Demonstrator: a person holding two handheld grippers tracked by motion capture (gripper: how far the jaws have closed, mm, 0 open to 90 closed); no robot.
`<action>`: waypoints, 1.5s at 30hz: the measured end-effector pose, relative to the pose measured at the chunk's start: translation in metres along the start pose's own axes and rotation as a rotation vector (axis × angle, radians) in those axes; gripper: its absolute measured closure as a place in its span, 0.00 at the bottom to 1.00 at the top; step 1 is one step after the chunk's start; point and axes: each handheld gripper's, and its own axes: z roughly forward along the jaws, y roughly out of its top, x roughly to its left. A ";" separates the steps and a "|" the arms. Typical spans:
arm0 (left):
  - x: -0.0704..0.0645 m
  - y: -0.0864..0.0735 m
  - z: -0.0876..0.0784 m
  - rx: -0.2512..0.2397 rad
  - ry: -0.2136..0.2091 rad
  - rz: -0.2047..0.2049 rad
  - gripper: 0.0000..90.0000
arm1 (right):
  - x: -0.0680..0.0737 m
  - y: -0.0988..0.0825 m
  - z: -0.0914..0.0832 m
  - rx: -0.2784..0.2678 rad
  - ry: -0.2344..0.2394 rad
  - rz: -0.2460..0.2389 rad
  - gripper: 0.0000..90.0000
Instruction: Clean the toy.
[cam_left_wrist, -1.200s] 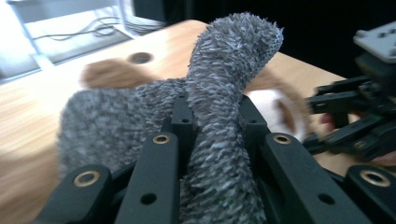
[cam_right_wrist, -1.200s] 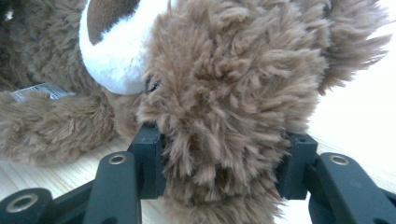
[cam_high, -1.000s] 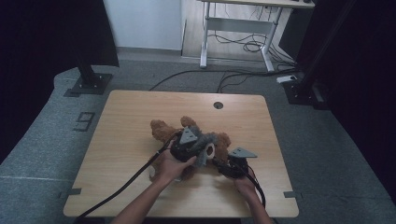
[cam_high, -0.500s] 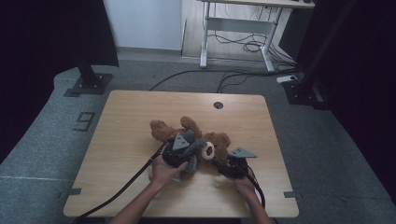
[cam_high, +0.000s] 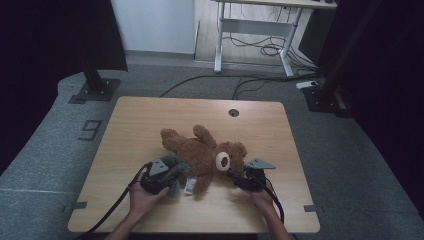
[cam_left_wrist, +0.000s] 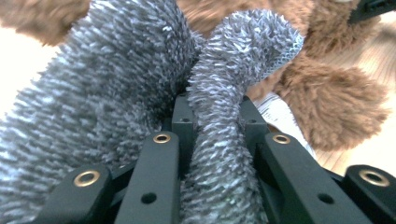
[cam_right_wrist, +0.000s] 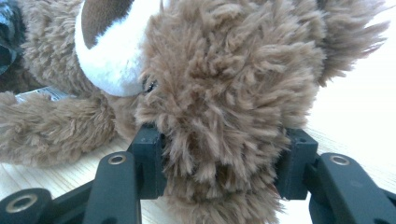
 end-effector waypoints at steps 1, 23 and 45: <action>0.001 0.000 -0.001 0.002 0.009 0.003 0.83 | 0.000 0.000 0.000 0.000 -0.001 0.000 0.52; -0.055 0.072 0.032 -0.083 -0.185 0.064 0.82 | -0.001 0.000 0.000 -0.002 0.002 0.014 0.52; -0.058 0.038 0.067 0.075 -0.183 0.119 0.83 | -0.001 -0.001 0.000 0.005 0.010 0.003 0.52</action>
